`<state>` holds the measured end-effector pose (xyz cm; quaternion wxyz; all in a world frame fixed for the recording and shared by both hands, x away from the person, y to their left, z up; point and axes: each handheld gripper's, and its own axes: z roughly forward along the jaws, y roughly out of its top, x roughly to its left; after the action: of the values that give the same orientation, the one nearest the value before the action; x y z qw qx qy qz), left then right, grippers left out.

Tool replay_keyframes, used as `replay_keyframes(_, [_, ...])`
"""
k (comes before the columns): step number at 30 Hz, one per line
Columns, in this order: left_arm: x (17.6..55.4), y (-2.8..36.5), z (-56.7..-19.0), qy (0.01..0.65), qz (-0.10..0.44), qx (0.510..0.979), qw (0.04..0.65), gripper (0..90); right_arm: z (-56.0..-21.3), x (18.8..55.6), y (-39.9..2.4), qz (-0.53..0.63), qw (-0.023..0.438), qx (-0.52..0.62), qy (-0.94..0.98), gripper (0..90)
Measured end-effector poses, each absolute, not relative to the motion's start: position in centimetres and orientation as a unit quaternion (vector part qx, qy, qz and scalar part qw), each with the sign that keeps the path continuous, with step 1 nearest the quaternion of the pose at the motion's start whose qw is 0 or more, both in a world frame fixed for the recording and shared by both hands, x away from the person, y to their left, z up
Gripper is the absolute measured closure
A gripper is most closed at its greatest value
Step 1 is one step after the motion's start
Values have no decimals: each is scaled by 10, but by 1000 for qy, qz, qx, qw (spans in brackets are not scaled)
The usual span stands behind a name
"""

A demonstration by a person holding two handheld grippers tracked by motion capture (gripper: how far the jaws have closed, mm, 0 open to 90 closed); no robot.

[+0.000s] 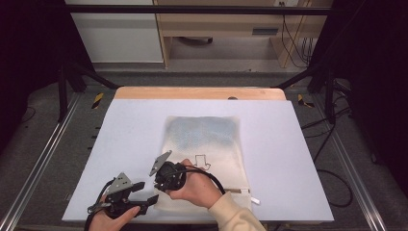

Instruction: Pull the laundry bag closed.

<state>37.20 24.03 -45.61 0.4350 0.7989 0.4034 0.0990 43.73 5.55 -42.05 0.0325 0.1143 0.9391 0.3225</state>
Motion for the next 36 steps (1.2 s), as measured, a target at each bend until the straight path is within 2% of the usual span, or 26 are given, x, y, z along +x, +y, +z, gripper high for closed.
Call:
replay_keyframes(6, [380,231,-464,405,71,799,438,292,-420,438,55,326,29,110,938,819])
replay_keyframes(14, [390,225,-472,399,66,807,431,410,-416,439,52,327,28,109,938,819])
replay_keyframes(28, [403,226,-477,377,-4,799,468,532,-412,440,50,332,26,114,936,819])
replay_keyframes(36, [407,226,-479,370,-29,802,468,536,-412,440,50,331,27,111,937,819])
